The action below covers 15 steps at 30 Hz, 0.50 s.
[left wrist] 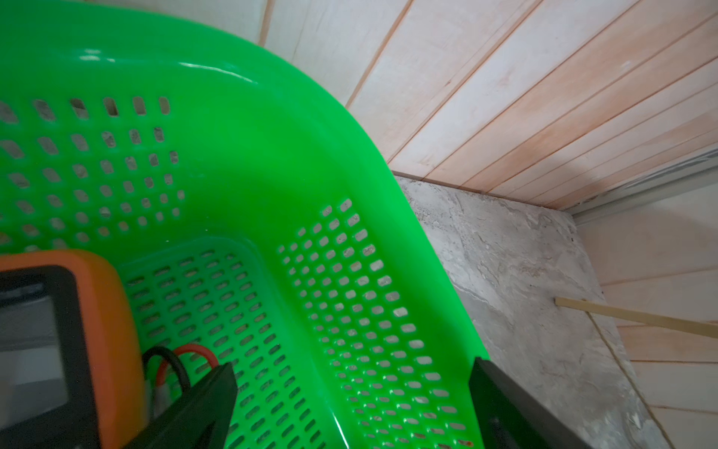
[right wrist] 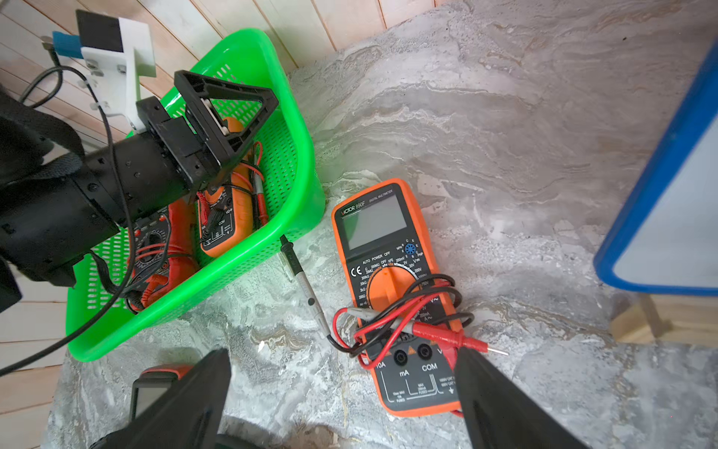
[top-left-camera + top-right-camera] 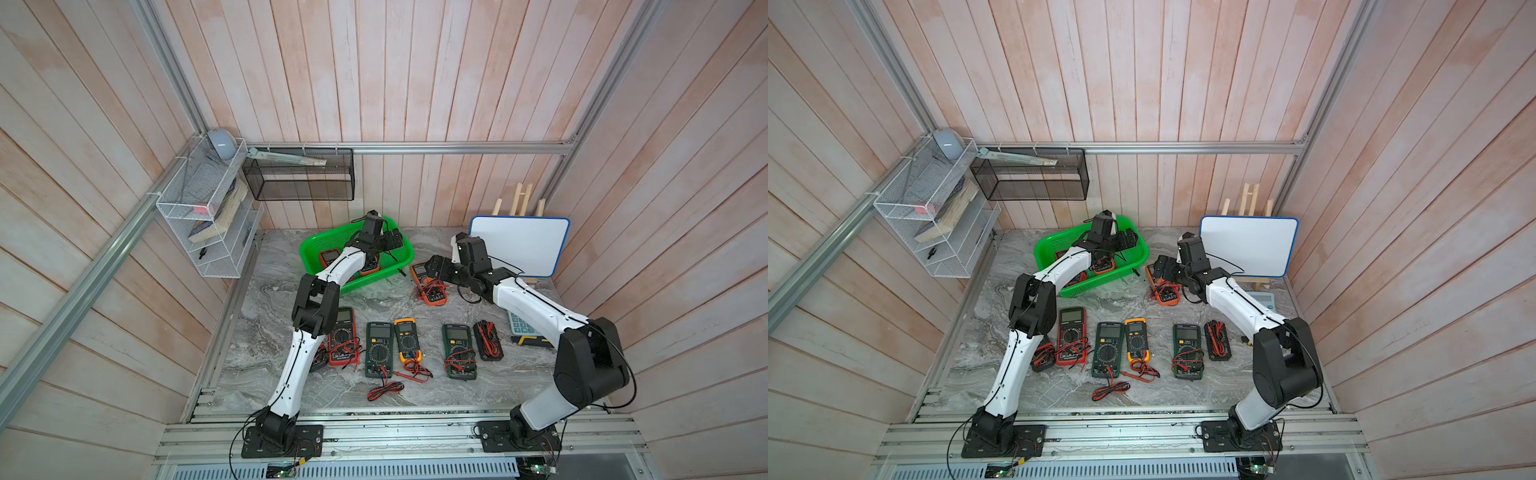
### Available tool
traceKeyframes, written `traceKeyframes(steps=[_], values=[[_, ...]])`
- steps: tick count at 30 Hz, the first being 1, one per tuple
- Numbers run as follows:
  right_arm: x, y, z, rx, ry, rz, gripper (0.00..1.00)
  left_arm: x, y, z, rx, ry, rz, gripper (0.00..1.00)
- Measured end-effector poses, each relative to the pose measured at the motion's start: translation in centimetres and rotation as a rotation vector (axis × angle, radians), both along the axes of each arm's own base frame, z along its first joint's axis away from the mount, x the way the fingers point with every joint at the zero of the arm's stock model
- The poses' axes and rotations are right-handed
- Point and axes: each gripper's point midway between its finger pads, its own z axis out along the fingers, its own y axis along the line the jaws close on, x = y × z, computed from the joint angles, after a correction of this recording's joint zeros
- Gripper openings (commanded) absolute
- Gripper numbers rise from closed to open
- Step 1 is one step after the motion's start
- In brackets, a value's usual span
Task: Put the multimeter into the basket
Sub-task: Place the multimeter in the basket.
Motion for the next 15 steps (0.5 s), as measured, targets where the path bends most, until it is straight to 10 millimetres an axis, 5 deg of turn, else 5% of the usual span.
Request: traceKeyframes(steps=[15], values=[[-0.1, -0.5, 0.8, -0.017, -0.022, -0.01, 0.97, -1.2, 4.6, -0.3, 0.145, 0.07, 0.164, 1.0]])
